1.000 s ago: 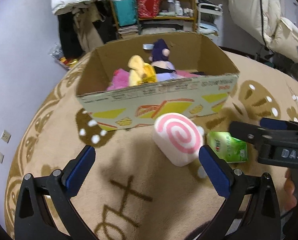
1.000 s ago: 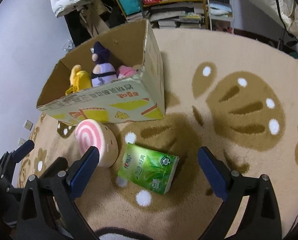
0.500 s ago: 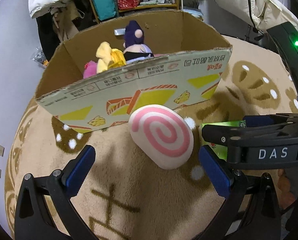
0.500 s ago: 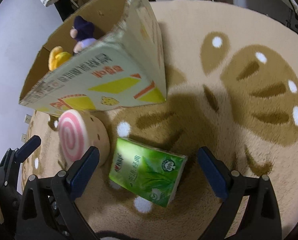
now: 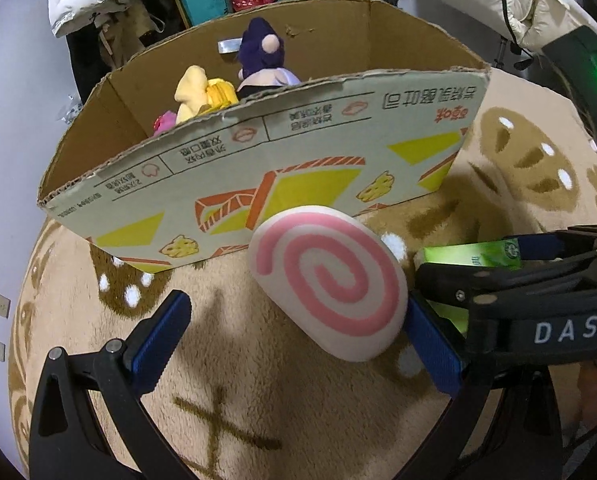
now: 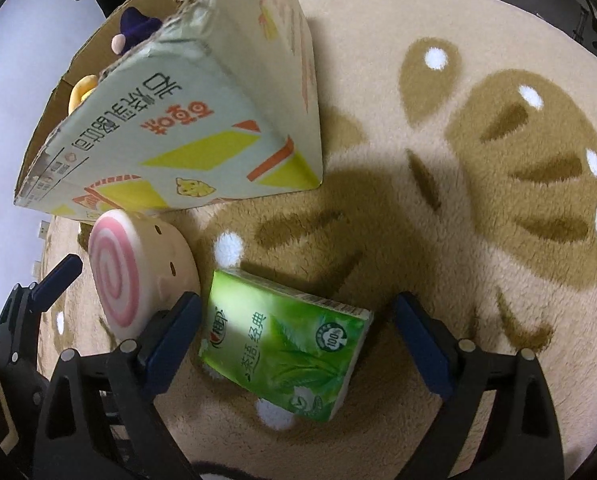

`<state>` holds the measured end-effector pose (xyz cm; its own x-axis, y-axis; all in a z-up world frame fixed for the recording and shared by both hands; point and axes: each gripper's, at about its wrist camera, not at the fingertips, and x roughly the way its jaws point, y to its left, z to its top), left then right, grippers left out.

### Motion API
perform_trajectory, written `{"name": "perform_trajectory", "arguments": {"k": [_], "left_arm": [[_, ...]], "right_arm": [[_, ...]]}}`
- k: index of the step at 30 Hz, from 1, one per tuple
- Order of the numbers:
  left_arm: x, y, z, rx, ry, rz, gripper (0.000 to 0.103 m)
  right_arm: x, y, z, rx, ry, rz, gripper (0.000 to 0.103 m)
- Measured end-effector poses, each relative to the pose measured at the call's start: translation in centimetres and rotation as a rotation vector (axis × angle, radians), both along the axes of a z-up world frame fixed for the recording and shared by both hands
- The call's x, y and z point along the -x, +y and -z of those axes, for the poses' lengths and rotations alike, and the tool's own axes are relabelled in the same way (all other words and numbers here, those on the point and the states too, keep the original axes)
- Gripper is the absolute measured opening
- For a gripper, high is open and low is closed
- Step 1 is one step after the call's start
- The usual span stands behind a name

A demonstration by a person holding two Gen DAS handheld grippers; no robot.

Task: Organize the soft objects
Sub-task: 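Close the left tool on the swirl cake while the right tool grips the tissue pack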

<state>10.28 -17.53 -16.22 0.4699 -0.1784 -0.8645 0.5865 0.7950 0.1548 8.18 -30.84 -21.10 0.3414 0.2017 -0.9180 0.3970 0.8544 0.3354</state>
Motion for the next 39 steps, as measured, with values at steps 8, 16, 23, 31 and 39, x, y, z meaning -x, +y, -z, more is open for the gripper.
{"name": "perform_trajectory", "arguments": {"k": [8,16,23,31,39], "left_arm": [[-0.5,-0.7,0.6,-0.008,-0.002,-0.011,0.102],[-0.8,-1.0,1.0,-0.012,-0.007,-0.029,0.102],[-0.9,-0.4,1.2,0.002,-0.001,-0.033,0.098],[-0.4,0.0,1.5,0.014,0.006,-0.015,0.086],[-0.1,-0.1,1.5,0.031,0.031,-0.014,0.070]], "right_arm": [[-0.5,-0.6,0.2,0.003,0.016,-0.007,0.101],[-1.2,0.6,0.4,0.039,0.041,-0.025,0.097],[-0.9,0.5,0.2,0.023,0.040,0.001,0.087],[-0.7,0.0,0.3,0.007,0.033,0.019,0.084],[0.5,-1.6,0.1,-0.033,0.030,0.052,0.086]]}}
